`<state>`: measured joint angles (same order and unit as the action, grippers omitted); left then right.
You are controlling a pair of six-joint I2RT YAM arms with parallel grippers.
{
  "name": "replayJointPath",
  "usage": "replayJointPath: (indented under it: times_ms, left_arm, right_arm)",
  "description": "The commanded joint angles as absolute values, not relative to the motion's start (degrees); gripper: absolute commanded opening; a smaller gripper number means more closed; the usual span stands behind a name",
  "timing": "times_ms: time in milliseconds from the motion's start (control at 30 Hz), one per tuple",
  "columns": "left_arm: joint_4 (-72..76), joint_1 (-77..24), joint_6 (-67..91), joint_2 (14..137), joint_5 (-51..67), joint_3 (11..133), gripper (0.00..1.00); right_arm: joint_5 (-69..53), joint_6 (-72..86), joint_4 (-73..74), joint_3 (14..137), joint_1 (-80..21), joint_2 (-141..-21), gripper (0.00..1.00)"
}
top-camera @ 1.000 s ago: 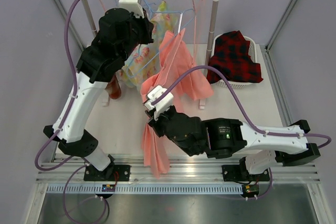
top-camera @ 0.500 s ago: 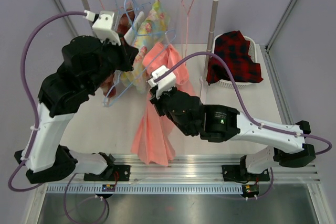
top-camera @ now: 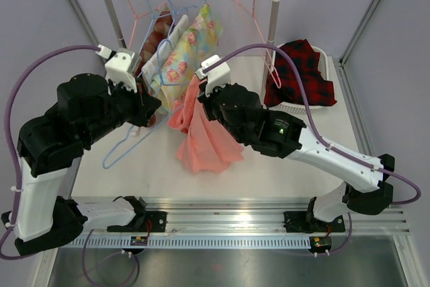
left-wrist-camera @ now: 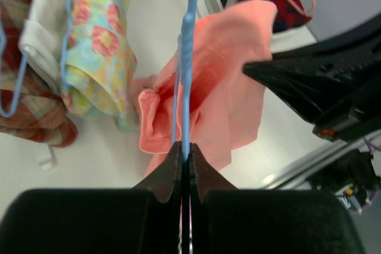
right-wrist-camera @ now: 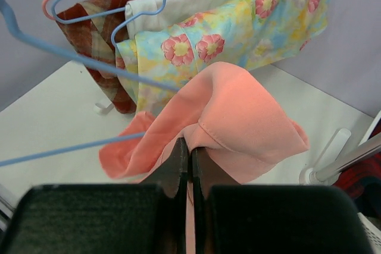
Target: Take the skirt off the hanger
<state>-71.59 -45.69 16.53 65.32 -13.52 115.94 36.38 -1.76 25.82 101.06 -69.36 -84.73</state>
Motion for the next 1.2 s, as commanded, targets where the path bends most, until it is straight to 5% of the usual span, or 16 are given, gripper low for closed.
replayJointPath:
  times_ms: [0, 367, 567, 867, 1167]
  left_arm:
    - [-73.04, -46.05, 16.52, 64.52, -3.71, 113.73, 0.00]
    - [-88.83, -48.25, 28.19, 72.42, -22.90, 108.01, 0.00]
    - [-88.51, -51.59, 33.04, 67.95, -19.09, 102.04, 0.00]
    - [-88.68, -52.38, 32.96, 66.36, -9.60, 114.96, 0.00]
    - [-88.77, -52.38, 32.69, 61.09, -1.68, 104.09, 0.00]
  right_arm:
    - [34.72, -0.88, 23.03, 102.23, -68.12, -85.43, 0.00]
    - [37.79, 3.86, 26.19, 98.71, -67.59, -78.67, 0.00]
    - [44.80, 4.66, 31.36, 94.57, -67.59, -74.36, 0.00]
    - [46.94, 9.49, 32.26, 84.03, -65.66, -73.65, 0.00]
    - [42.81, 11.95, 30.85, 80.60, -59.95, -77.08, 0.00]
